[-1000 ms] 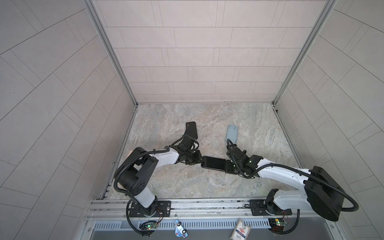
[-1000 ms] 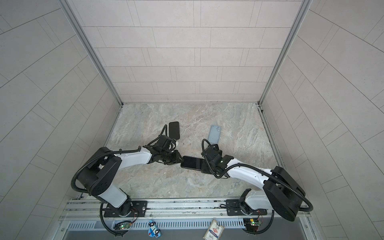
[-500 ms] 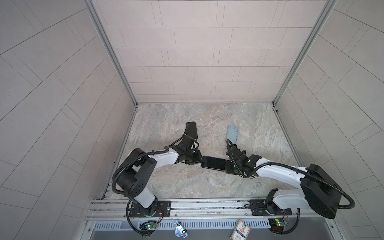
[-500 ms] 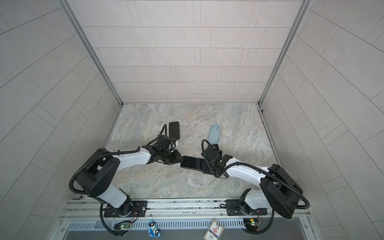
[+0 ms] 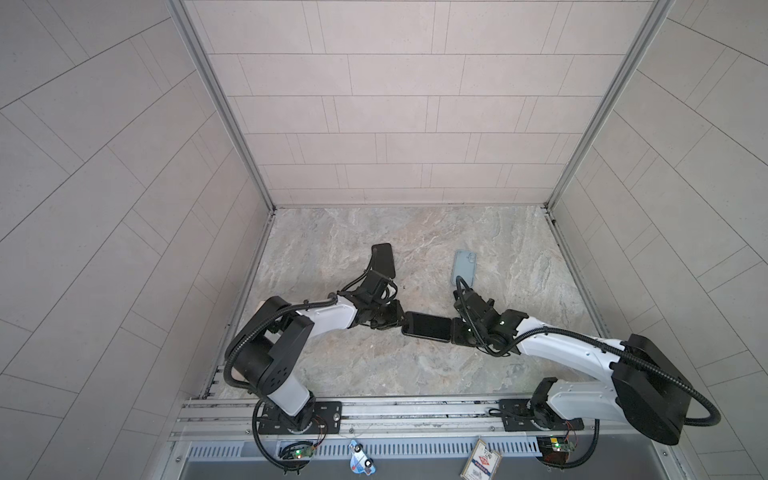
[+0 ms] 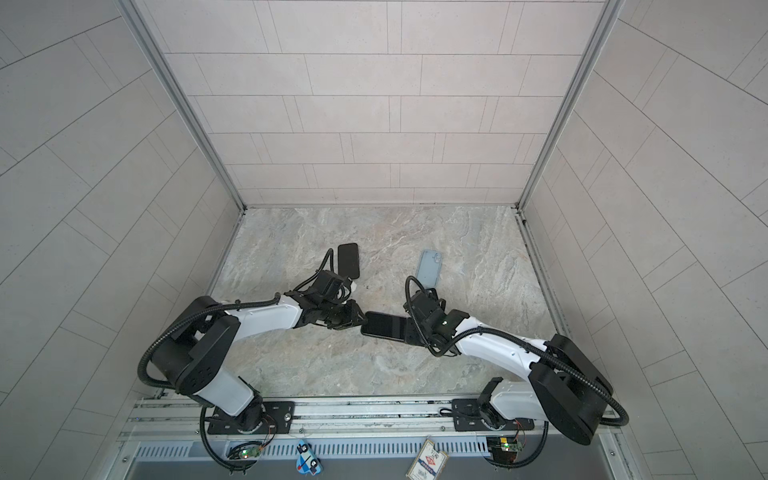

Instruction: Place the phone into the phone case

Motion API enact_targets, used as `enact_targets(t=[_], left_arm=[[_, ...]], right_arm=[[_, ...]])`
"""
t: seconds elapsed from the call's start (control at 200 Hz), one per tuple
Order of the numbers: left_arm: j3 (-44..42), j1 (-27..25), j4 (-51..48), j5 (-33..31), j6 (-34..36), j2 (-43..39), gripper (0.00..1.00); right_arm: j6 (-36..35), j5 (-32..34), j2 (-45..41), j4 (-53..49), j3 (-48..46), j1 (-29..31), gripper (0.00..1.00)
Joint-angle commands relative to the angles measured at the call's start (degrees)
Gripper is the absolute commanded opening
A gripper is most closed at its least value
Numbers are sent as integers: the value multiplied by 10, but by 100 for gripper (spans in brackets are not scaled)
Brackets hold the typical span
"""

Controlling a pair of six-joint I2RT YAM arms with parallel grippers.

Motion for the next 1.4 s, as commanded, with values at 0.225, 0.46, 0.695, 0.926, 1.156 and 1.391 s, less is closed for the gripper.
enact_targets(t=[0.225, 0.46, 0.695, 0.926, 1.156, 1.391], left_arm=[[-8, -3, 1, 4, 1, 2, 29], [-8, -4, 8, 6, 1, 18, 29], [-11, -4, 13, 7, 1, 23, 29], [-17, -4, 27, 8, -16, 20, 29], [-23, -4, 30, 14, -13, 26, 29], [-37, -3, 41, 17, -14, 26, 29]], right_arm=[[8, 1, 35, 19, 8, 0, 11], [4, 3, 55, 17, 26, 0, 10], [15, 3, 75, 27, 23, 2, 10], [44, -12, 80, 41, 15, 12, 10], [71, -14, 75, 37, 16, 34, 10], [79, -12, 90, 37, 20, 38, 10]])
